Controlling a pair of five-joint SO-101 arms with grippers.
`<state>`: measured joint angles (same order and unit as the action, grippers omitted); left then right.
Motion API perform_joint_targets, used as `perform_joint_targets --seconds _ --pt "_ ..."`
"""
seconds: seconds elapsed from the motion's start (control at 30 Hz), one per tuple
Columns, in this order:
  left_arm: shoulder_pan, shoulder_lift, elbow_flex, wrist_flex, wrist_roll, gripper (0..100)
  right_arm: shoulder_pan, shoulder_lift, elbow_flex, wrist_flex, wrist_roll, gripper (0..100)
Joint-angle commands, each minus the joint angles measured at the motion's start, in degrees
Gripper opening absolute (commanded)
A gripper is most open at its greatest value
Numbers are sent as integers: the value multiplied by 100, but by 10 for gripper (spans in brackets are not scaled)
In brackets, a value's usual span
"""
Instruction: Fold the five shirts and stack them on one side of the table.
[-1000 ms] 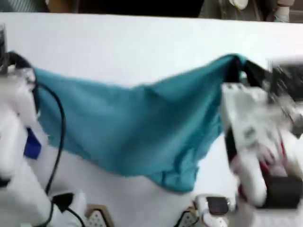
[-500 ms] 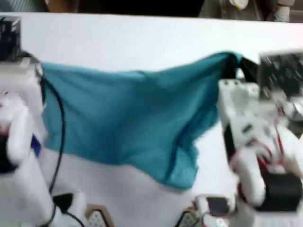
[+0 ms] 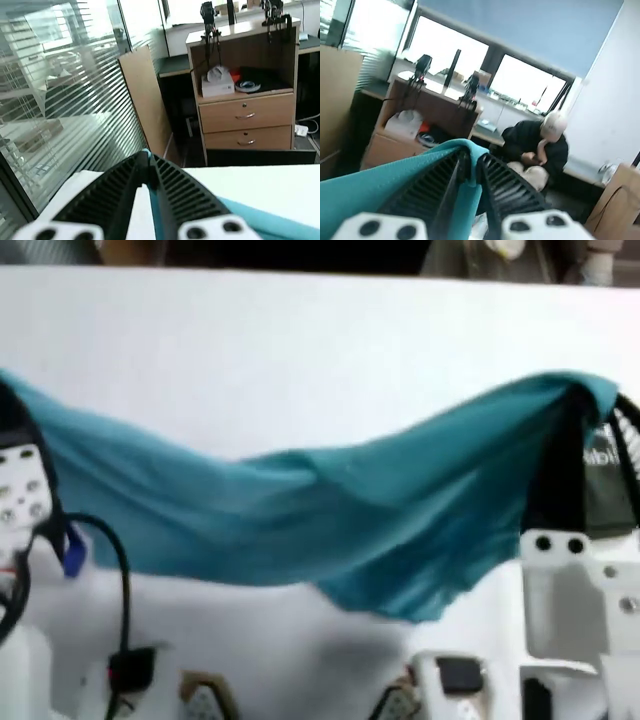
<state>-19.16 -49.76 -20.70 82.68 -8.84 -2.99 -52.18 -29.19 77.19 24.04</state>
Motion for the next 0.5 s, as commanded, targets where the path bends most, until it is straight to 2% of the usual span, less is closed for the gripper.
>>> perform_joint_targets --seconds 0.0,0.23,0.47 --pt "-44 -35 -189 18 18 25 13 435 -624 -215 316 20" --pt "-44 -35 -145 246 18 25 13 848 -1846 -145 360 19" --pt "-53 -70 681 53 -114 25 13 866 -1987 -242 369 19"
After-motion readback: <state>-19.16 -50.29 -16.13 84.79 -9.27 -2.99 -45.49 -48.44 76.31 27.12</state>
